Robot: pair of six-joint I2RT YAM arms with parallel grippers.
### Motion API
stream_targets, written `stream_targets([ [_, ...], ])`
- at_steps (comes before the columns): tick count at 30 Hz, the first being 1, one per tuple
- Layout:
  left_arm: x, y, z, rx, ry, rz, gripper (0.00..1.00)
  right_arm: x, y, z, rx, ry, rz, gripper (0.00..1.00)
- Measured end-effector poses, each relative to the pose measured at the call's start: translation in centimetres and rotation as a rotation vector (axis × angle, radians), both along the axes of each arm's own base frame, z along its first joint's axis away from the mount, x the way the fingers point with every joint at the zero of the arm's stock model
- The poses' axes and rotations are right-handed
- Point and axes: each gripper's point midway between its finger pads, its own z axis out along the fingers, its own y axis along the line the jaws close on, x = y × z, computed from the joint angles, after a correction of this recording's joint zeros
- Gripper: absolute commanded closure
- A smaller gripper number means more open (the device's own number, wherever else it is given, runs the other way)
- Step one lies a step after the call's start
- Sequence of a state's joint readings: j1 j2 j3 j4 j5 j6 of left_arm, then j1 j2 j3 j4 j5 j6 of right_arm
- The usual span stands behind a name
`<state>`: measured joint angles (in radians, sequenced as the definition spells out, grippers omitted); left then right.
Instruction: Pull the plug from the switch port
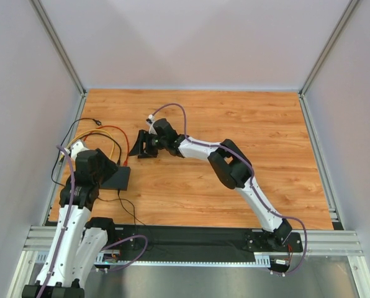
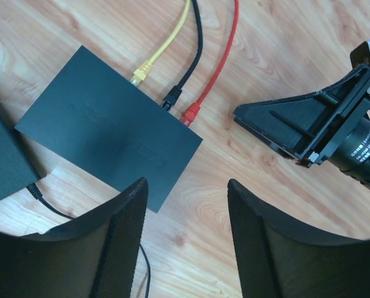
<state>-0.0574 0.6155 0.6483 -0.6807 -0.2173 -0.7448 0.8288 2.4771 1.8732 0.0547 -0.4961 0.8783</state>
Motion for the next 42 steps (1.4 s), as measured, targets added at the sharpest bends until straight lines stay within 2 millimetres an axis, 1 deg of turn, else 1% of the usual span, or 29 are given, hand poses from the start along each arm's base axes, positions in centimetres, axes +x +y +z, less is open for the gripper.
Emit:
stream_targets([
  [1,0.1,0.0,-0.3,-0.002,0.014,0.004,0.43,0.0,0.1,-0.3,0.006,0.014,-0.001,0.42],
  [2,0.2,0.0,-0.6,-0.006,0.028,0.008,0.51,0.0,0.2,-0.7,0.013,0.026,0.001,0.42],
  [4,0.4,-0.1,-1.1,-0.009,0.051,0.01,0.59,-0.1,0.5,-1.6,0.021,0.056,0.006,0.42],
  [5,0.7,-0.1,-1.3,-0.016,0.056,0.014,0.7,-0.1,0.7,-1.8,0.034,0.068,0.012,0.42],
  [6,1.0,-0.2,-1.6,-0.025,0.062,0.019,0.73,0.0,1.0,-1.7,0.045,0.07,0.018,0.42],
  [9,2.0,-0.4,-2.4,-0.039,0.088,0.029,0.75,0.1,1.2,-1.6,0.05,0.069,0.021,0.42],
  [12,2.7,-0.3,-4.2,-0.035,0.159,0.04,0.76,0.1,1.3,-1.6,0.05,0.069,0.025,0.43],
  [13,2.9,-0.3,-4.7,-0.031,0.183,0.044,0.78,0.2,1.3,-1.6,0.051,0.067,0.025,0.44],
  [14,3.1,-0.2,-5.3,-0.024,0.217,0.048,0.82,0.2,1.4,-1.6,0.049,0.067,0.027,0.46],
  [15,3.3,-0.1,-5.8,-0.017,0.249,0.053,0.84,0.3,1.4,-1.7,0.045,0.071,0.026,0.48],
  [16,3.6,0.0,-6.0,-0.01,0.269,0.058,0.86,0.3,1.5,-1.7,0.042,0.074,0.025,0.5],
  [18,4.2,0.2,-6.2,0.001,0.288,0.068,0.86,0.5,1.8,-2.0,0.042,0.075,0.028,0.53],
  [23,4.2,0.6,-6.1,0.004,0.278,0.097,0.86,0.6,2.9,-2.2,0.05,0.081,0.038,0.54],
  [27,3.5,0.8,-5.9,-0.006,0.251,0.125,0.9,0.2,3.5,-2.3,0.054,0.102,0.037,0.55],
  [29,3.1,0.9,-5.7,-0.011,0.238,0.133,0.93,0.1,3.7,-2.4,0.057,0.118,0.032,0.57],
  [31,2.7,0.9,-5.2,-0.012,0.22,0.137,0.95,0.0,3.8,-2.5,0.06,0.14,0.024,0.58],
  [35,2.4,1.0,-3.4,-0.015,0.148,0.135,0.96,0.0,3.8,-2.6,0.062,0.17,0.009,0.59],
  [36,2.4,1.0,-3.0,-0.015,0.131,0.132,0.97,0.0,3.8,-2.6,0.061,0.175,0.007,0.59],
  [37,2.4,1.0,-2.7,-0.014,0.12,0.129,1.0,0.0,3.8,-2.6,0.061,0.181,0.004,0.59],
  [38,2.5,1.0,-2.6,-0.015,0.113,0.125,1.0,-0.1,3.8,-2.6,0.062,0.186,0.003,0.58],
  [40,2.7,0.7,-2.7,-0.017,0.117,0.106,1.0,-0.2,3.8,-2.6,0.065,0.194,0.008,0.55],
  [42,3.0,0.4,-3.6,-0.02,0.151,0.086,1.0,-0.4,3.8,-2.5,0.07,0.198,0.021,0.53],
])
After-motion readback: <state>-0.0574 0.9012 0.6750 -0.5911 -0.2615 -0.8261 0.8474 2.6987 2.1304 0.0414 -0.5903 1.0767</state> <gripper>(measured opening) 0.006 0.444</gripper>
